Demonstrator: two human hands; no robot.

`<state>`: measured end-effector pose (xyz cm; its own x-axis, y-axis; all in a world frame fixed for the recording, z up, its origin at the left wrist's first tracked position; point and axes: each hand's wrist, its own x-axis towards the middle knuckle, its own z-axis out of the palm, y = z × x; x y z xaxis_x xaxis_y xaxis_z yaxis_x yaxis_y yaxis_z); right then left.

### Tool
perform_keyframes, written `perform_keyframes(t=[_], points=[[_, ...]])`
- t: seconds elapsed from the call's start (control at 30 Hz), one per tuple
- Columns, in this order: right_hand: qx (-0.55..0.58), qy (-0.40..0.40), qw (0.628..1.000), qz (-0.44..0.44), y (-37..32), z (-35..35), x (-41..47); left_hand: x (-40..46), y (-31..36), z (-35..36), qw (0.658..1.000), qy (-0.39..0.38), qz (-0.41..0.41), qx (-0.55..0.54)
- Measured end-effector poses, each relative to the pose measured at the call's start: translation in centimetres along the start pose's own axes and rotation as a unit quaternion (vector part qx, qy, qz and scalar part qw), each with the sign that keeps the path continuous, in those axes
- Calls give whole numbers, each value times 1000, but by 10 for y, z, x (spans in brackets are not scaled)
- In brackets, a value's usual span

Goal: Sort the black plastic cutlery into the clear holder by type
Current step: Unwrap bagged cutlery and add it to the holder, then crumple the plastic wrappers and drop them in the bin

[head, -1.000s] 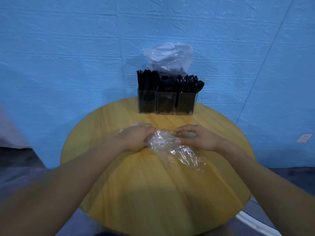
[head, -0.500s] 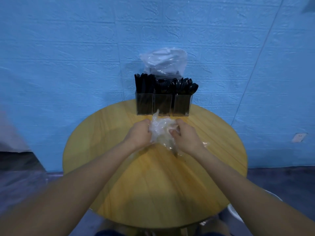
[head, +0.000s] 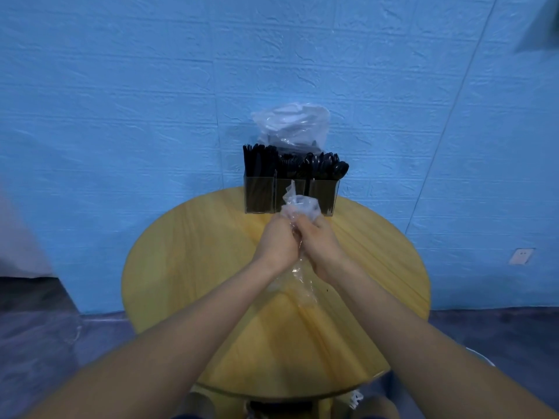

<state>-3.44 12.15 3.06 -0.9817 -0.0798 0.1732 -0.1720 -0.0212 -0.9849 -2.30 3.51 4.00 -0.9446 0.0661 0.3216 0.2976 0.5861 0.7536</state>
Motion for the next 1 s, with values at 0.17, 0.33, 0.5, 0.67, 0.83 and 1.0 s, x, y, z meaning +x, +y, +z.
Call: perform_keyframes(t=[0.17,0.33,0.5,0.67,0.83,1.0], points=[[10,41,999,-11,-2,-3,1,-1,1,-6,999,-32,-12,39],[52,54,997,4,-14,-6,-8,-18,7,-26,918,-176,-89,-345],[38,73,996,-24,-24,4,-13,-29,6,-35,846,-176,-87,-496],[-46,116,992,-31,-24,13,-14,-31,-1,-38,912,-125,-53,-387],[-28,50,997,49,-28,20,-16,-26,-7,-36,956,10,-39,-291],[-13,-26,995,91,-32,9,-26,-22,-13,-29,959,30,-46,-279]])
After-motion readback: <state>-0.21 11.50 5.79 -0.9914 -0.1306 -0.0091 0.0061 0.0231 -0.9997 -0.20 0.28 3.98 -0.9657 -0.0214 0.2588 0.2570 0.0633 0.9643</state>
